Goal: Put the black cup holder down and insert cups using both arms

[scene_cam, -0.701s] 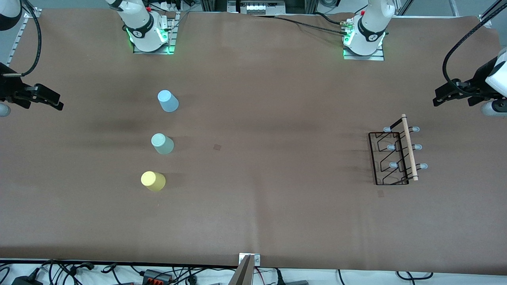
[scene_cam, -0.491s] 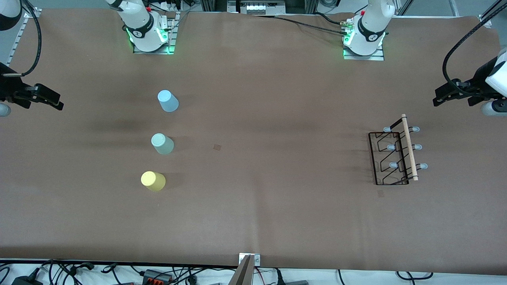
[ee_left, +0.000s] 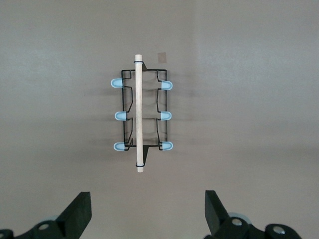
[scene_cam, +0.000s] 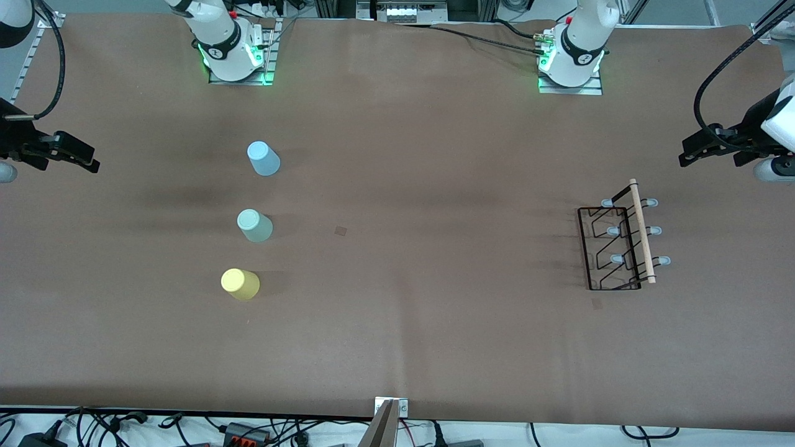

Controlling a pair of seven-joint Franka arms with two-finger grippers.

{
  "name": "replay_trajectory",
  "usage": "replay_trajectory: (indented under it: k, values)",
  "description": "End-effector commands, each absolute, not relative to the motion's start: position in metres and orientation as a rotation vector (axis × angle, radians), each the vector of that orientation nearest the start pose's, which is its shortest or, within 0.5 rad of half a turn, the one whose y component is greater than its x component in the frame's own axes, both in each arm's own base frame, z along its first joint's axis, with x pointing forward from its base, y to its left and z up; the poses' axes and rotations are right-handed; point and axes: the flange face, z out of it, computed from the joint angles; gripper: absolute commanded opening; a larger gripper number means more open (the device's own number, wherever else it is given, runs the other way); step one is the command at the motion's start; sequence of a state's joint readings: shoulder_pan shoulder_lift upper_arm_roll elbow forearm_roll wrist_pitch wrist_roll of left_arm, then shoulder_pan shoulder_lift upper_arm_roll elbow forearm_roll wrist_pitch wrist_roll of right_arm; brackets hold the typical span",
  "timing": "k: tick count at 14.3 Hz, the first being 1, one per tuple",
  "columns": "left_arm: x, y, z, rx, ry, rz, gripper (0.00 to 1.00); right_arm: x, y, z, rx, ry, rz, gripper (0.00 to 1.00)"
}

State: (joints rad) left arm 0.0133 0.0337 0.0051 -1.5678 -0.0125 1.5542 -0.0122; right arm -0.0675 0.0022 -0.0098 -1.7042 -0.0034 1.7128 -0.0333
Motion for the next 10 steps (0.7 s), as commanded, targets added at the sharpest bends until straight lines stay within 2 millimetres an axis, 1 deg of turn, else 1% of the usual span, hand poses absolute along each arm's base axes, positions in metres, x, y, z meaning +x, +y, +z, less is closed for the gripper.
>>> replay_trajectory:
  k: [1,2,4,10]
  values:
    - [0.5630,0.0110,0.6083,-3.150,-0.034,0.058,1.00,0.5593,-0.0430,0.5741,-3.150,0.046,0.001,1.00]
    - [0.5630,0.0110,0.6083,-3.150,-0.034,0.058,1.00,0.5597,-0.0432,0.5733,-3.152,0.046,0.003,1.00]
    - [0.5630,0.0110,0.6083,-3.150,-0.034,0.058,1.00,0.5635,-0.0357,0.5667,-3.151,0.032,0.018,1.00]
    - [0.5629,0.0110,0.6082,-3.150,-0.034,0.060,1.00,0.5655,-0.0333,0.5664,-3.144,0.040,-0.002,1.00]
